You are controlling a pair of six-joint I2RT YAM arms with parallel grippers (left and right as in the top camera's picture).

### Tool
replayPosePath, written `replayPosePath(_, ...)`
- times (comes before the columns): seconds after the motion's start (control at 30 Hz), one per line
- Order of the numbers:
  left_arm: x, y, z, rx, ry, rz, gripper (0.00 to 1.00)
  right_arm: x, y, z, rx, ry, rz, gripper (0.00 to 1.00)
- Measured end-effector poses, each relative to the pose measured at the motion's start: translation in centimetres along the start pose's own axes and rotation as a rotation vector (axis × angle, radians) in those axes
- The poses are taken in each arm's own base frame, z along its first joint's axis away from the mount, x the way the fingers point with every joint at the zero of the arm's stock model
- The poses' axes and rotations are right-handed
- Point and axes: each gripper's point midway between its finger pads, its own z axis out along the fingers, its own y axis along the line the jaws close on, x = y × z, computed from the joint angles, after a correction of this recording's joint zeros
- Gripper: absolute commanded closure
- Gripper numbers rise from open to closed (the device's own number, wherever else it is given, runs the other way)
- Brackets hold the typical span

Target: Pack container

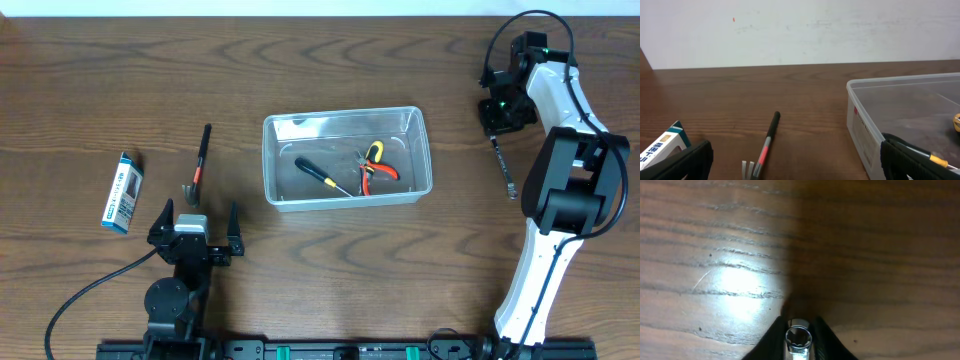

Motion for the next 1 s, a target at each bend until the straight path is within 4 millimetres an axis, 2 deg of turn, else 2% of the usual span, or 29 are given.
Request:
replayPosePath(0.1, 0.0, 0.0, 0.0, 0.000, 0.000, 0.000, 0.02, 0.0, 0.0, 0.0, 0.000, 0.000, 0.006, 0.43)
replayPosePath(0.2, 0.0, 0.0, 0.0, 0.000, 0.000, 0.000, 0.02, 0.0, 0.0, 0.0, 0.001, -0.001, 0.006, 0.36)
replayPosePath(0.3, 0.0, 0.0, 0.0, 0.000, 0.000, 0.000, 0.02, 0.0, 0.0, 0.0, 0.000, 0.001, 0.005, 0.35)
replayPosePath(0.37, 0.0, 0.0, 0.0, 0.000, 0.000, 0.000, 0.02, 0.5, 0.2, 0.0, -0.006, 0.021, 0.005, 0.39)
replayPosePath(0.47, 0.0, 0.0, 0.0, 0.000, 0.000, 0.000, 0.02, 2.2, 0.6, -0.1, -0.025, 0.090, 0.005, 0.50)
replayPosePath(0.53, 0.0, 0.0, 0.0, 0.000, 0.000, 0.000, 0.02, 3.4, 1.0, -0.3, -0.037, 0.141, 0.007, 0.52)
replayPosePath(0.67, 0.0, 0.0, 0.0, 0.000, 0.000, 0.000, 0.02, 4.8, 1.3, -0.5, -0.047, 0.196, 0.009, 0.48)
replayPosePath(0.9, 0.0, 0.0, 0.0, 0.000, 0.000, 0.000, 0.02, 5.7, 1.0, -0.7, -0.035, 0.236, 0.009, 0.40)
replayPosePath(1.0, 0.0, 0.0, 0.0, 0.000, 0.000, 0.000, 0.02, 6.0, 0.8, -0.7, -0.033, 0.245, 0.013, 0.39)
